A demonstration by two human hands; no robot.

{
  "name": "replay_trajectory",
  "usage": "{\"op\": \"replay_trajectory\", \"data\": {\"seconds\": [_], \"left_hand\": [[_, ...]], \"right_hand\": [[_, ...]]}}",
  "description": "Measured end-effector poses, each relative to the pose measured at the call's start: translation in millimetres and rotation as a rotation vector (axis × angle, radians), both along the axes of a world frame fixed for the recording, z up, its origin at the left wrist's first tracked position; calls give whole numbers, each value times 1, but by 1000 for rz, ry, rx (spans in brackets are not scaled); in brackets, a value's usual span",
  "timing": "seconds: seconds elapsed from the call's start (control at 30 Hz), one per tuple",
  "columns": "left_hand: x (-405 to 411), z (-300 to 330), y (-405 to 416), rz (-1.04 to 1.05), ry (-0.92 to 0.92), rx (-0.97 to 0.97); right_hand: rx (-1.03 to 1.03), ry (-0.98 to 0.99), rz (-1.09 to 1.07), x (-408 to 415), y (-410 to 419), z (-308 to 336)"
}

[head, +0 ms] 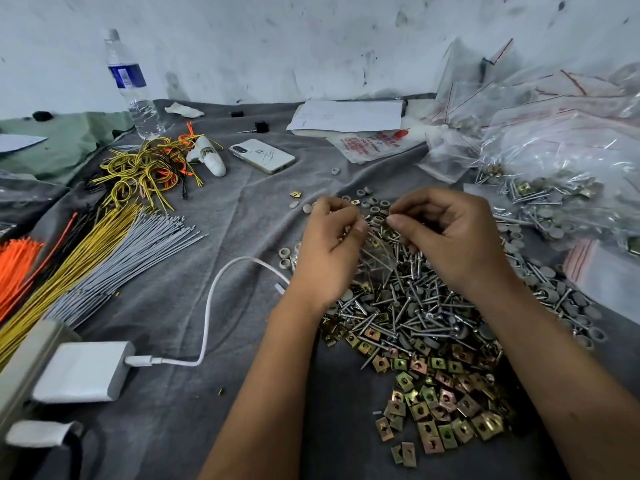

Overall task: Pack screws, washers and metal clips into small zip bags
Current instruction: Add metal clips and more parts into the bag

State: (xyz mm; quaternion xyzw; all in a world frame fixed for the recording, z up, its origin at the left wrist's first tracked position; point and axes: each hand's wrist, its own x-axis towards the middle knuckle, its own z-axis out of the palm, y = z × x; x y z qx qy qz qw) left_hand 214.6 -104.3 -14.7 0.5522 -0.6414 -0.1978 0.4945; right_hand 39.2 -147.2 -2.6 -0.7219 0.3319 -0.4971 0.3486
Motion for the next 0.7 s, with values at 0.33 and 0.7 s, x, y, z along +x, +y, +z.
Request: {"op": "replay_trajectory", "data": {"seconds": [0.33, 0.7], "left_hand": [[3, 0, -2, 43, 44, 14], [10, 9, 0, 239, 429, -140]], "right_hand": [[-154, 224, 12, 3, 7, 3], [-235, 366, -98, 3, -1, -5]]}}
